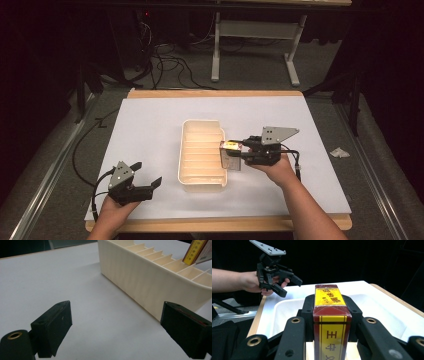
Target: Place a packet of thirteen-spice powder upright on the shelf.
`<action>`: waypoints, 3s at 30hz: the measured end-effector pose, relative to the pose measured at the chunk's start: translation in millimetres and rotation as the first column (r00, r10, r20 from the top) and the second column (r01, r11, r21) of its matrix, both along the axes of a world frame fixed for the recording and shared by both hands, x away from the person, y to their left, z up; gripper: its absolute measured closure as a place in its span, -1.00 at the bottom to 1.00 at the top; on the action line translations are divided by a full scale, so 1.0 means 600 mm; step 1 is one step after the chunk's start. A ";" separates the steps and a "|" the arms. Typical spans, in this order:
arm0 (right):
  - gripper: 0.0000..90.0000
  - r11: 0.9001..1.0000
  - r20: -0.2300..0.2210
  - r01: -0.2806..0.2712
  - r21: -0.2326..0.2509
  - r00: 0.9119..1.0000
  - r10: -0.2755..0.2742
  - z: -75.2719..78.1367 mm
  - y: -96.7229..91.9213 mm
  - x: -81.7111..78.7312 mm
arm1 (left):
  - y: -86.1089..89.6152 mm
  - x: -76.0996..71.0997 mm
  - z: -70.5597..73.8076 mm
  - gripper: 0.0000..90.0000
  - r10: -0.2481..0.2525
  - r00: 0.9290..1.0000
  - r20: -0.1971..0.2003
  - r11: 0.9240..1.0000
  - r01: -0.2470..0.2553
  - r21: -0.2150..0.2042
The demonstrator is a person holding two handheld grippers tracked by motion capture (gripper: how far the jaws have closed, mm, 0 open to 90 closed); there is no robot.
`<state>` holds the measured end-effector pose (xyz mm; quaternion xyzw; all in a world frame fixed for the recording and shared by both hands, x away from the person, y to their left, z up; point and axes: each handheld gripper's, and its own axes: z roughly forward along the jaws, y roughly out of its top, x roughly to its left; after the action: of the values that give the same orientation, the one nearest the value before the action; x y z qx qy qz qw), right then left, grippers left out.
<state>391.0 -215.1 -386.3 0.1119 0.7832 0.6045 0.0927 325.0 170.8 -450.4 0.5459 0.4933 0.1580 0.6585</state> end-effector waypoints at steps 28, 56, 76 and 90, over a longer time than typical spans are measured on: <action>0.54 0.997 -0.004 -0.071 -0.014 0.997 0.071 -0.008 0.081 0.032 | -0.001 0.000 0.000 -0.76 -0.003 1.000 -0.005 1.000 0.003 -0.005; 0.53 0.996 -0.002 -0.091 -0.025 0.996 0.091 -0.018 0.119 0.038 | 0.000 0.000 0.000 -0.76 -0.004 1.000 -0.005 1.000 0.004 -0.004; 0.49 0.997 -0.018 -0.069 -0.019 0.997 0.068 -0.039 0.109 0.032 | -0.001 -0.001 0.000 -0.76 -0.004 1.000 -0.005 1.000 0.004 -0.005; 0.42 0.998 -0.035 -0.041 -0.046 0.999 0.040 -0.056 0.099 0.024 | -0.003 -0.001 -0.001 -0.76 -0.005 1.000 -0.006 1.000 0.005 -0.007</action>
<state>405.1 -155.9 -419.9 0.1041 0.8008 0.5857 0.0695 324.6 169.3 -450.9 0.5455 0.4945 0.1528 0.6592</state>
